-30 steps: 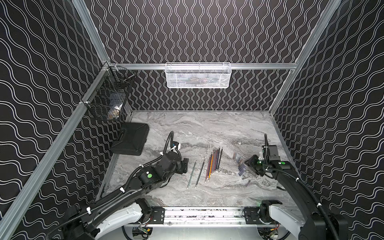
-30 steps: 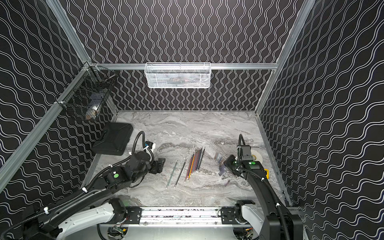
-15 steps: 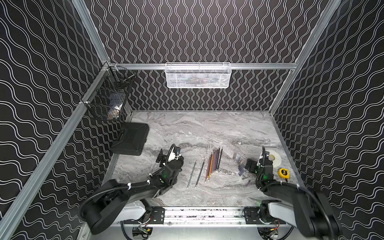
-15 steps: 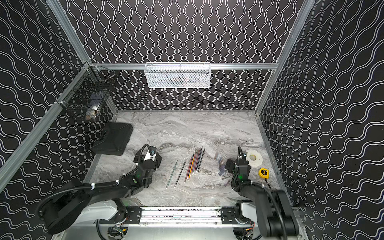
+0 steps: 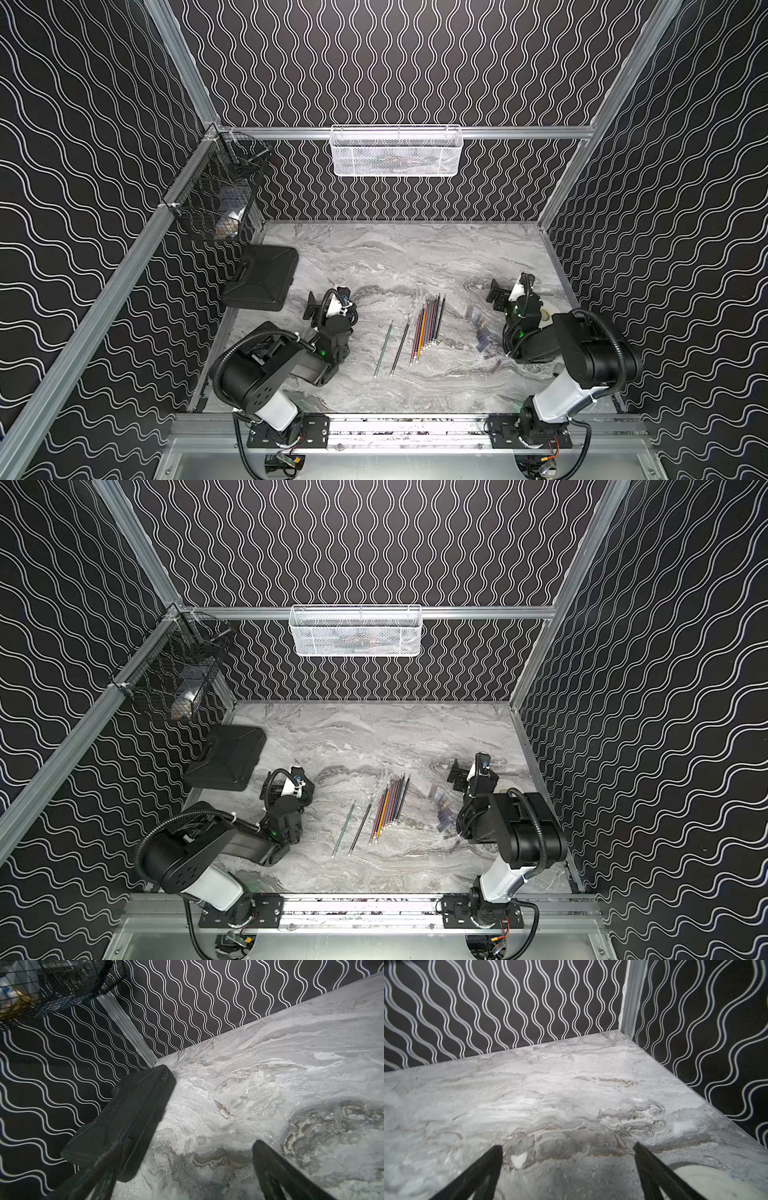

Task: Remove the protective cover of the pencils
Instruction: Reset both arms

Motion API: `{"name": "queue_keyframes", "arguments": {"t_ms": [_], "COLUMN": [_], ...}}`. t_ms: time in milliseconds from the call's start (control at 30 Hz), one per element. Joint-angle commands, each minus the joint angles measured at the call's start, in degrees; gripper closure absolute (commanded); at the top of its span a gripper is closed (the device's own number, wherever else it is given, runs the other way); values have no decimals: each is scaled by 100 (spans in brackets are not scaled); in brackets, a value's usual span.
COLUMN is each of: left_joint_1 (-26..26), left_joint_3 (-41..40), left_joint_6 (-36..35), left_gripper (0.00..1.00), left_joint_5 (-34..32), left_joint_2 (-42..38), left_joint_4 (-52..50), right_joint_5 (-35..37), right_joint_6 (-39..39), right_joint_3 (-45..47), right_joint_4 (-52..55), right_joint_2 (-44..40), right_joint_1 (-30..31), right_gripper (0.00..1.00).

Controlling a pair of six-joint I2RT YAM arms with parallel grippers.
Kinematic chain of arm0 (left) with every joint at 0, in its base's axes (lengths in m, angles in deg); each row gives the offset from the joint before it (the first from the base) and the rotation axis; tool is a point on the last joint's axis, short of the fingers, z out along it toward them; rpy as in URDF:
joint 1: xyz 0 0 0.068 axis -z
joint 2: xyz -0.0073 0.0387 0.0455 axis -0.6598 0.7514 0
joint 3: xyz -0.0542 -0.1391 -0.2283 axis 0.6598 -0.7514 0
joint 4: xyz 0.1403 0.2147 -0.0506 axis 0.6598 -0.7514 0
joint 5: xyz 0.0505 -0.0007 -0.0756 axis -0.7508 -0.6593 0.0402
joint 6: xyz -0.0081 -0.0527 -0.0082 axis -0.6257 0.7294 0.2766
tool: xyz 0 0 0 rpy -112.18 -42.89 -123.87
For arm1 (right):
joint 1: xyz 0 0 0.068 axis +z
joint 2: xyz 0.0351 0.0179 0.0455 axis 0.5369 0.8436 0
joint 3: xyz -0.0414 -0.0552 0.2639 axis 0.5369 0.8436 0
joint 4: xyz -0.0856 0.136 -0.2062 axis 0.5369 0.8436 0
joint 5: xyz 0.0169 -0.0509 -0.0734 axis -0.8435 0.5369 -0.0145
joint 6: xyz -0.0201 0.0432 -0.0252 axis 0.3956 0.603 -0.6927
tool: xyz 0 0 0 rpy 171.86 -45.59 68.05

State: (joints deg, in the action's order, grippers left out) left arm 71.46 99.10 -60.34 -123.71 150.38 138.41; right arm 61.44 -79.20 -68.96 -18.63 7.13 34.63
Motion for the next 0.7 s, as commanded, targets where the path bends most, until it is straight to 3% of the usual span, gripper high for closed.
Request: {"name": "queue_keyframes", "arguments": {"t_ms": [0,167,233,333,400,500,567,667], "left_joint_1": [-203,-669,-1049,-1716,-2002,-2316,-2604,-2771], "left_joint_3": [-7,9,-29,-62,-82,472,706,819], "left_joint_6": [321,581,786,1260,1344,1439,1601,1702], "left_gripper": [0,0,0,0,1,0,0,0], "left_joint_5": [555,1213,1830,2587,2907,3902,4439,4636], "left_joint_2": [-128,-249,-259,132,690,341,396,432], "left_joint_4": [146,-152,-229,6,790,-886,-1291,-1462], "right_joint_5": [387,337,353,372,378,414,413,413], "right_joint_6": [79,41,20,-18,-44,25,17,16], "right_joint_3": [-63,-220,-201,-146,-144,-241,-234,-235], "right_joint_4": [430,726,674,558,525,756,703,729], "right_joint_2": [1,-11,-14,-13,4,9,25,17], "right_joint_1": [-4,13,13,57,66,66,63,65], "right_gripper": [1,1,1,1,1,1,1,1]}}
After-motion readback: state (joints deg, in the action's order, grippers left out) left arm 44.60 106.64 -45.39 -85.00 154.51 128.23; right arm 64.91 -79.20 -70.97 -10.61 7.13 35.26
